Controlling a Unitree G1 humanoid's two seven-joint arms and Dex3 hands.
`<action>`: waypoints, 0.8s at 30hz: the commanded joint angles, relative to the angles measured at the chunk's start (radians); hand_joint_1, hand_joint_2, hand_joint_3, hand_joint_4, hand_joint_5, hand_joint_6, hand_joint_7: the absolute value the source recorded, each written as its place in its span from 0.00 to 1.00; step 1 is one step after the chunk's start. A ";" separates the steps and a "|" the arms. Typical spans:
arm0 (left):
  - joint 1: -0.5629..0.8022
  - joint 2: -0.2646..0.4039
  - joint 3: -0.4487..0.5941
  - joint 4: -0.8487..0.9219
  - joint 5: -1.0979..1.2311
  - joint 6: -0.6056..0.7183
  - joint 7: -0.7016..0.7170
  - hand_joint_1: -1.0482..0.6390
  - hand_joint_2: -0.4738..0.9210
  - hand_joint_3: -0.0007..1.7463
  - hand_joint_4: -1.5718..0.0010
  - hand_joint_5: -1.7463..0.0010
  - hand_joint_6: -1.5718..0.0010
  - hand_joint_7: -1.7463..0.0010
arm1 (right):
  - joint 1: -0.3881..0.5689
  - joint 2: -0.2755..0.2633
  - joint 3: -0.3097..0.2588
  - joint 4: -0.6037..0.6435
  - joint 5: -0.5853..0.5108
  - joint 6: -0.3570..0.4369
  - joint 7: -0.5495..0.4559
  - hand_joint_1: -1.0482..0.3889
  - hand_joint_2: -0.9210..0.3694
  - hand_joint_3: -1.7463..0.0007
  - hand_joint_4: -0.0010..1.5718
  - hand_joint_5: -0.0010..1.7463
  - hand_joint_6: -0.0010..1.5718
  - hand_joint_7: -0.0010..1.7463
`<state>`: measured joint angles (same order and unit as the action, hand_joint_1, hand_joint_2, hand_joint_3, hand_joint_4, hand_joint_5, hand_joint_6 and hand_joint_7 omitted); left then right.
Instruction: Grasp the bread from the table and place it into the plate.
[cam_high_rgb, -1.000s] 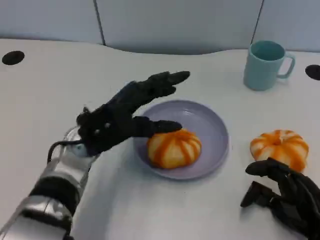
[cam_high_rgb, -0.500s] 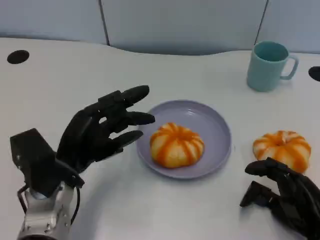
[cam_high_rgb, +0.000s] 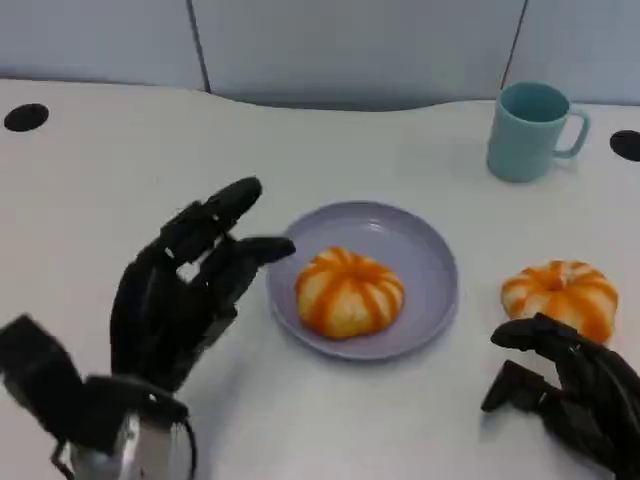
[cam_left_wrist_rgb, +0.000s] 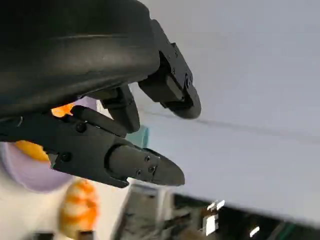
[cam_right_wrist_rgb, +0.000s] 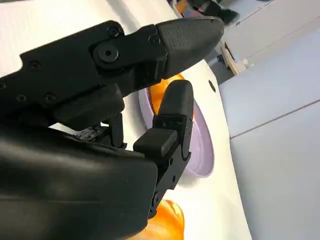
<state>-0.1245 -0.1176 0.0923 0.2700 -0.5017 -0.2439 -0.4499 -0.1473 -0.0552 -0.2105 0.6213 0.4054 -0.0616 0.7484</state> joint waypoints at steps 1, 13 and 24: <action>0.021 0.007 0.020 -0.082 -0.011 0.053 0.033 0.40 1.00 0.05 0.64 0.30 0.46 0.84 | 0.006 -0.011 -0.001 0.017 -0.003 0.004 -0.004 0.40 0.00 0.93 0.40 0.82 0.42 0.56; 0.211 -0.051 0.079 -0.125 -0.026 0.139 0.120 0.43 0.97 0.20 0.58 0.09 0.58 0.36 | 0.008 -0.008 -0.001 0.010 -0.003 0.001 -0.008 0.40 0.00 0.92 0.40 0.81 0.42 0.55; 0.135 0.006 0.124 -0.027 -0.051 0.165 0.047 0.45 0.88 0.30 0.55 0.00 0.58 0.23 | 0.010 -0.013 0.003 0.011 -0.013 -0.010 -0.017 0.41 0.00 0.91 0.41 0.81 0.42 0.55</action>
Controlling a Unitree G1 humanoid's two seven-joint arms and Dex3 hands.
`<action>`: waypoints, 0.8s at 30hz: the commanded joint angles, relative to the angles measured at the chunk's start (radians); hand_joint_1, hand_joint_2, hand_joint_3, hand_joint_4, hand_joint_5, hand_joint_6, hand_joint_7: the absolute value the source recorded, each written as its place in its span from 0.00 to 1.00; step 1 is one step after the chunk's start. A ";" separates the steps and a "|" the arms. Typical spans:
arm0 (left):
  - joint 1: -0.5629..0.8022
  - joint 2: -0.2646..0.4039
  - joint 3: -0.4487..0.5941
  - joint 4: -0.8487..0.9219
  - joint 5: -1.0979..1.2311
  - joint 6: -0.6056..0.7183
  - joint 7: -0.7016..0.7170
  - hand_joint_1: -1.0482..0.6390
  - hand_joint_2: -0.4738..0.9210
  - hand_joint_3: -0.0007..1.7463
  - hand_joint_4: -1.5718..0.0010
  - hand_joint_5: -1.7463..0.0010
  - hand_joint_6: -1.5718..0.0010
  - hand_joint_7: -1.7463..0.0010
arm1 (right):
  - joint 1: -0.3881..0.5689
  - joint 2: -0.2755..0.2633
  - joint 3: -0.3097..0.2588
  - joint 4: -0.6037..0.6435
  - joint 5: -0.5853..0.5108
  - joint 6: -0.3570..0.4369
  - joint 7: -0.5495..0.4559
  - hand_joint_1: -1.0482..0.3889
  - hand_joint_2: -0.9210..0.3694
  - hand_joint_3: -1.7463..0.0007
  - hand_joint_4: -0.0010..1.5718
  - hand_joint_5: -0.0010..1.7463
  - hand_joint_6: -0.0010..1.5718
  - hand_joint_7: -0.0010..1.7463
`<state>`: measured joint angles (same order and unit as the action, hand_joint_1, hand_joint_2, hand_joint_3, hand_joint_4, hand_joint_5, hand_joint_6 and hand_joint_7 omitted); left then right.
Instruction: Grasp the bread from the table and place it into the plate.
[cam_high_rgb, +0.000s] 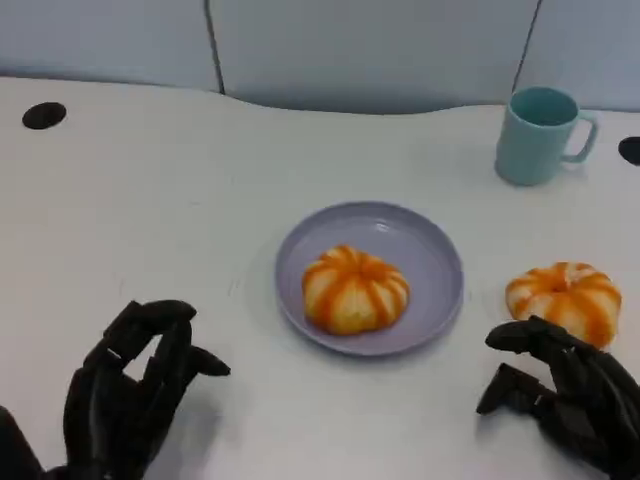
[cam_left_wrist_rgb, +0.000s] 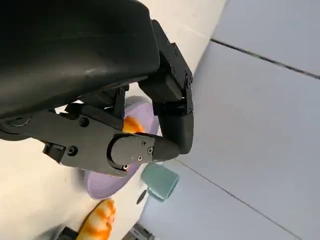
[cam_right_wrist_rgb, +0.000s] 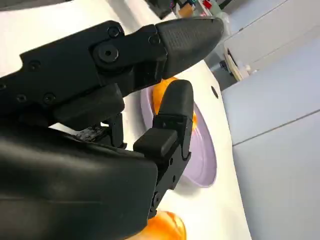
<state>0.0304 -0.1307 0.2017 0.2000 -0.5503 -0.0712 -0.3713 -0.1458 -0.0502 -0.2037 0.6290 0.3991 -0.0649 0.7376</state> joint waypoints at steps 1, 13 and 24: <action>-0.023 0.020 0.017 0.050 -0.003 -0.010 -0.037 0.45 0.87 0.32 0.55 0.00 0.58 0.23 | 0.007 -0.019 -0.004 0.008 -0.007 -0.014 -0.002 0.41 0.00 0.91 0.40 0.81 0.42 0.55; -0.040 0.011 0.037 0.073 0.003 -0.023 -0.043 0.45 0.83 0.36 0.56 0.00 0.58 0.22 | 0.004 -0.023 -0.003 0.012 -0.014 -0.017 -0.014 0.38 0.00 0.92 0.41 0.82 0.43 0.56; -0.055 0.011 0.038 0.104 0.021 -0.044 -0.053 0.45 0.79 0.43 0.56 0.01 0.56 0.26 | -0.003 -0.033 -0.008 0.022 -0.011 -0.004 -0.009 0.41 0.00 0.92 0.41 0.82 0.42 0.55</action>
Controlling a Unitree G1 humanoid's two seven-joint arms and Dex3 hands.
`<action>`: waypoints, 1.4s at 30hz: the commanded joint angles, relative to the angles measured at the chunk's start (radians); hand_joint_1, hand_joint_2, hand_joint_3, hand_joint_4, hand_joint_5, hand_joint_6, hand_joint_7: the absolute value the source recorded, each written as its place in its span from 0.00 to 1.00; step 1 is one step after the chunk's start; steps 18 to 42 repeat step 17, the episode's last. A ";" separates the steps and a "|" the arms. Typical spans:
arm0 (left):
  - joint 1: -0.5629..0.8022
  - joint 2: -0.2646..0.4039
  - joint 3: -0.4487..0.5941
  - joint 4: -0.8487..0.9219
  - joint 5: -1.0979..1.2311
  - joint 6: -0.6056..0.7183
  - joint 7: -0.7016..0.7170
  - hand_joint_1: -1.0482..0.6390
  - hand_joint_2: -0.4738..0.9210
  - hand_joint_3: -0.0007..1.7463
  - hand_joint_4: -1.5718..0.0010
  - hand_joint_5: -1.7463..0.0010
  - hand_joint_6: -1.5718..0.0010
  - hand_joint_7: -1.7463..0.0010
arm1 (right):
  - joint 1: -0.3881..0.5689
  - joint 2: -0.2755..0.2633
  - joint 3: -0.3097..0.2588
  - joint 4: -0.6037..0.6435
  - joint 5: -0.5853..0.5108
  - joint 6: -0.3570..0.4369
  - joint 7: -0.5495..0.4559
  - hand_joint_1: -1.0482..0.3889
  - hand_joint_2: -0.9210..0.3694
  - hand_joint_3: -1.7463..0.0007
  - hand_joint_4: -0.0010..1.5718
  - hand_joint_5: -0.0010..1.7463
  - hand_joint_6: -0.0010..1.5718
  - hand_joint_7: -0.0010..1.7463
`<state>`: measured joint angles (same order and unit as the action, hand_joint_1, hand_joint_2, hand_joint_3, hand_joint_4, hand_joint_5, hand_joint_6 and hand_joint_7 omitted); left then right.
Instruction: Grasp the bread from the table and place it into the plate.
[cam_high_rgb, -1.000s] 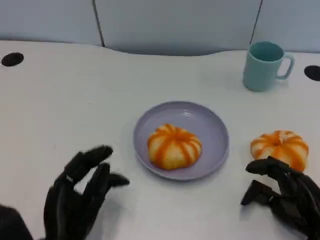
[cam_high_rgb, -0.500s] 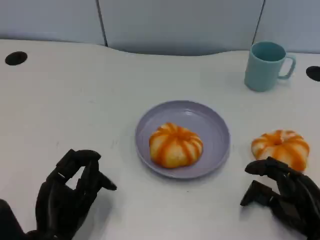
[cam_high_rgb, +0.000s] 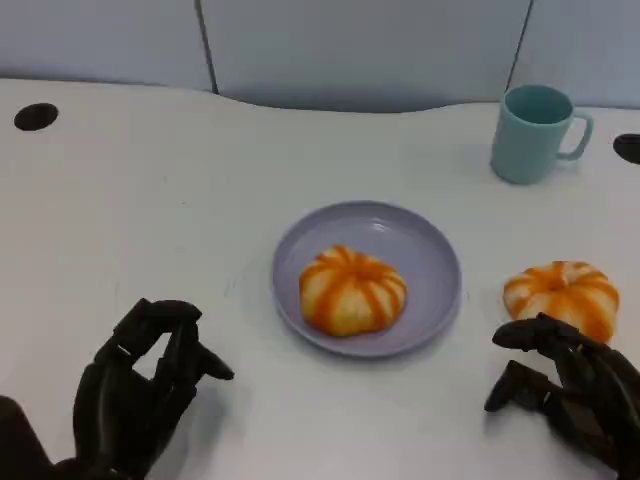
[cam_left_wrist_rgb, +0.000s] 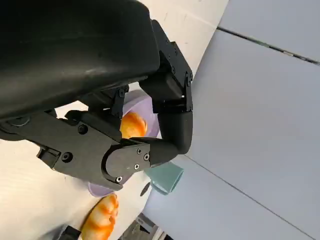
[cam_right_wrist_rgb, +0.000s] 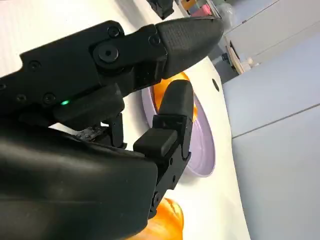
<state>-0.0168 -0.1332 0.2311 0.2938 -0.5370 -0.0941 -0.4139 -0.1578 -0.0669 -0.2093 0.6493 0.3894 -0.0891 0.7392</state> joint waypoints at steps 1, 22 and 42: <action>-0.009 0.013 0.008 0.011 0.007 -0.022 -0.011 0.45 0.78 0.44 0.56 0.01 0.56 0.26 | 0.009 -0.016 -0.003 0.002 -0.001 0.021 -0.011 0.41 0.00 0.92 0.41 0.82 0.42 0.55; -0.010 0.013 0.009 0.014 0.008 -0.024 -0.013 0.45 0.76 0.46 0.56 0.01 0.56 0.26 | 0.010 -0.015 -0.004 -0.003 -0.002 0.026 -0.012 0.41 0.00 0.92 0.41 0.81 0.42 0.55; -0.010 0.013 0.009 0.014 0.008 -0.024 -0.013 0.45 0.76 0.46 0.56 0.01 0.56 0.26 | 0.010 -0.015 -0.004 -0.003 -0.002 0.026 -0.012 0.41 0.00 0.92 0.41 0.81 0.42 0.55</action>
